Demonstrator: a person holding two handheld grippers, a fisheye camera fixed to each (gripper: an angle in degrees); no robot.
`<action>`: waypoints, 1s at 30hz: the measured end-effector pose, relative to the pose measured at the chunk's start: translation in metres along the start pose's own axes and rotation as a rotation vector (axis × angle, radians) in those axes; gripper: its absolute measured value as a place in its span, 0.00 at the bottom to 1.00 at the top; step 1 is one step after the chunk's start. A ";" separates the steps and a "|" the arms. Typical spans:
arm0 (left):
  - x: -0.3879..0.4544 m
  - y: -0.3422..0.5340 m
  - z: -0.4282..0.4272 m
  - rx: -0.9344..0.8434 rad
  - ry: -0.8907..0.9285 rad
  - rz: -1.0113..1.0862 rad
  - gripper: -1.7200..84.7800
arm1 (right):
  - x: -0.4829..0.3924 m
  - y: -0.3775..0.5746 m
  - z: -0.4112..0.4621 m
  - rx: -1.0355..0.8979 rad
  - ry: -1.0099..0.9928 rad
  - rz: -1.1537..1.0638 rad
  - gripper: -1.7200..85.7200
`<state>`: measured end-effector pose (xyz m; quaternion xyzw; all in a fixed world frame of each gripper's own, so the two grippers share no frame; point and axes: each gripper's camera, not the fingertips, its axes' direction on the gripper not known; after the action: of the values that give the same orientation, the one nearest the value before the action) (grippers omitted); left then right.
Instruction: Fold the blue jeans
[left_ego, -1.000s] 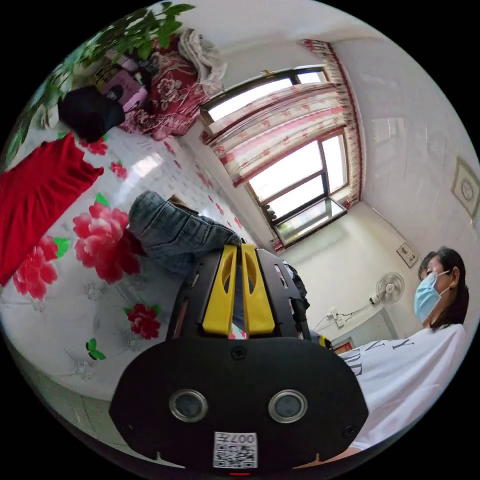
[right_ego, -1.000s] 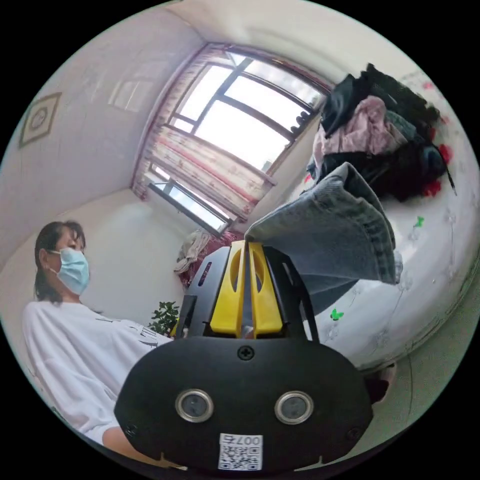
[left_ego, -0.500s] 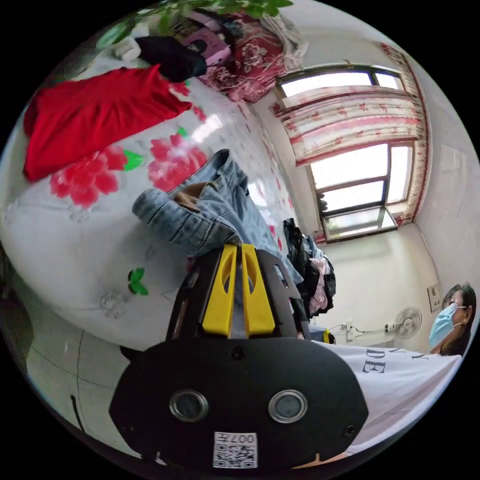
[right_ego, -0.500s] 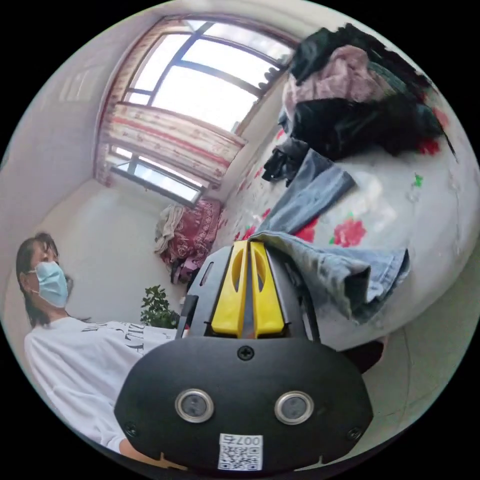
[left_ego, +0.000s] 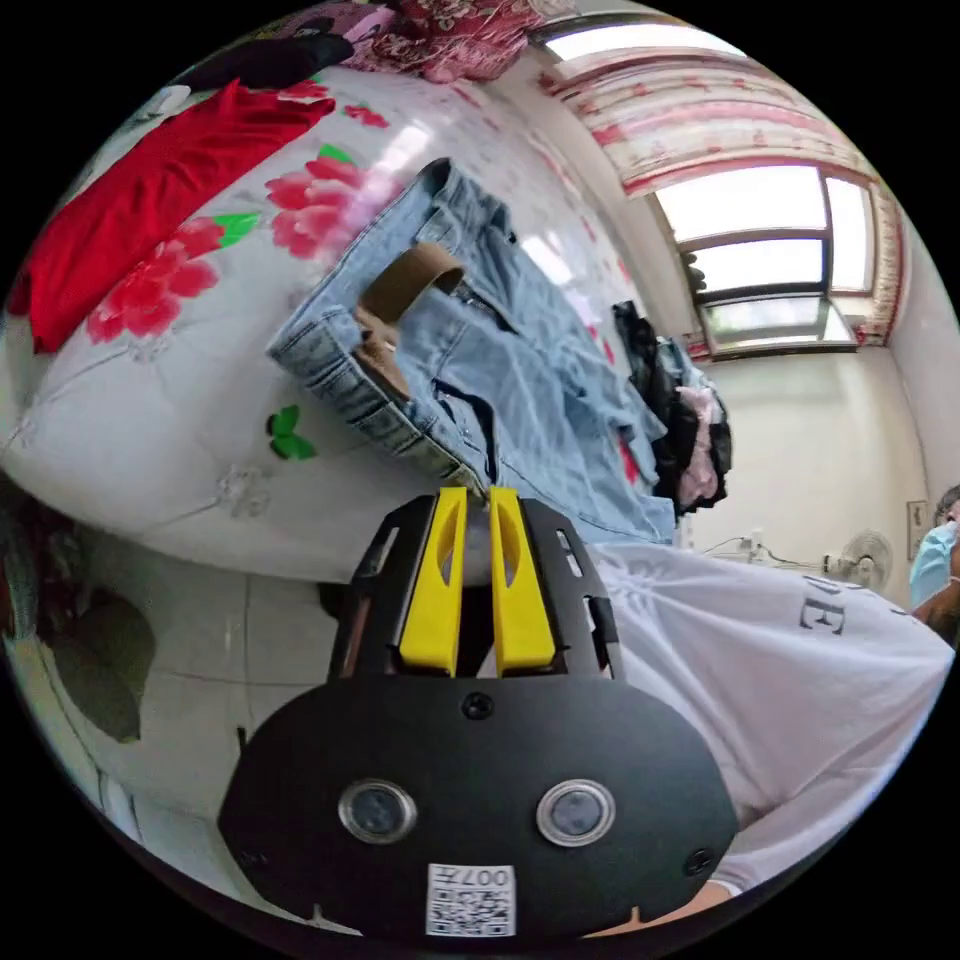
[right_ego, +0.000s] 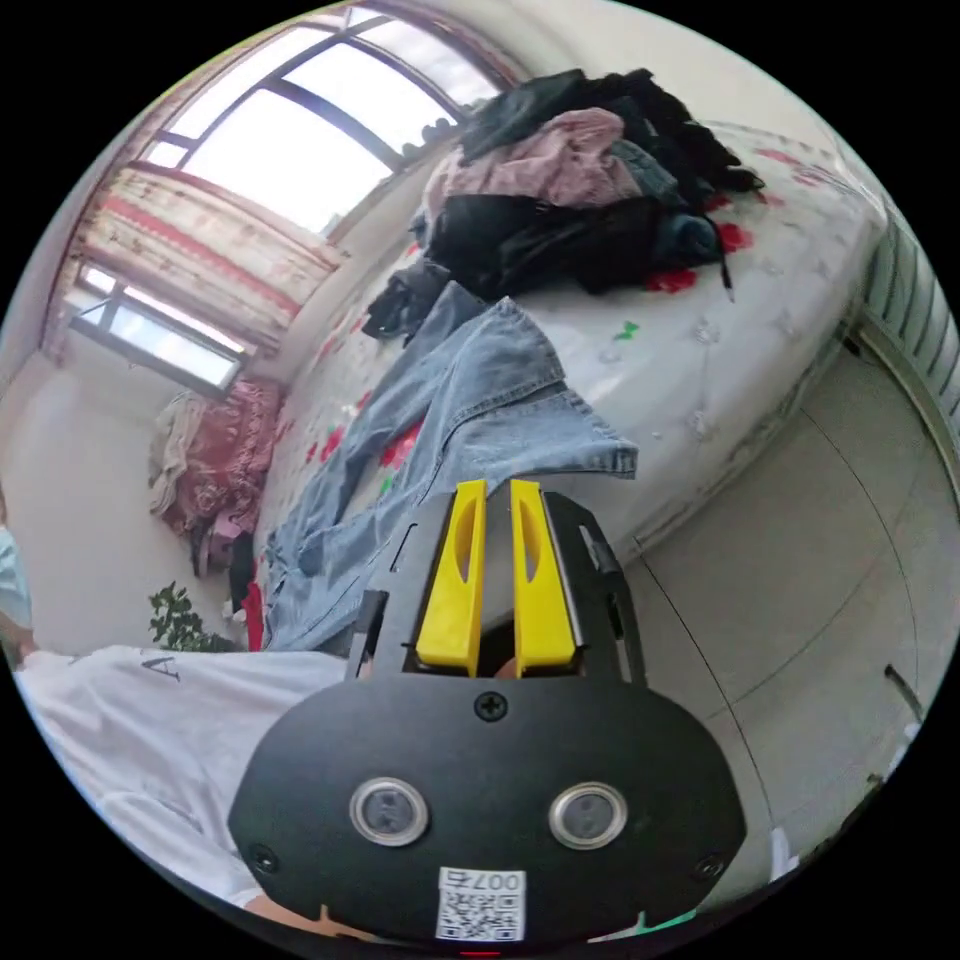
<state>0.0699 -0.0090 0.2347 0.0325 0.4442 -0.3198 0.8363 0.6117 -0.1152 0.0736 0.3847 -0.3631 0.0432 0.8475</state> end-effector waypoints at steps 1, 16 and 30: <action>0.001 0.006 0.000 -0.018 -0.086 -0.003 0.01 | 0.002 0.005 0.002 0.038 0.041 0.032 0.06; 0.143 -0.195 0.074 0.128 -0.452 0.137 0.01 | -0.183 -0.179 0.231 -0.106 0.160 -0.429 0.07; 0.170 -0.233 0.151 0.093 -0.718 0.320 0.01 | -0.145 -0.168 0.297 -0.167 0.687 -0.635 0.02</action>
<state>0.1155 -0.3307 0.2495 0.0253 0.0976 -0.1963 0.9753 0.3922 -0.4059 0.0056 0.3707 0.0714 -0.1225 0.9179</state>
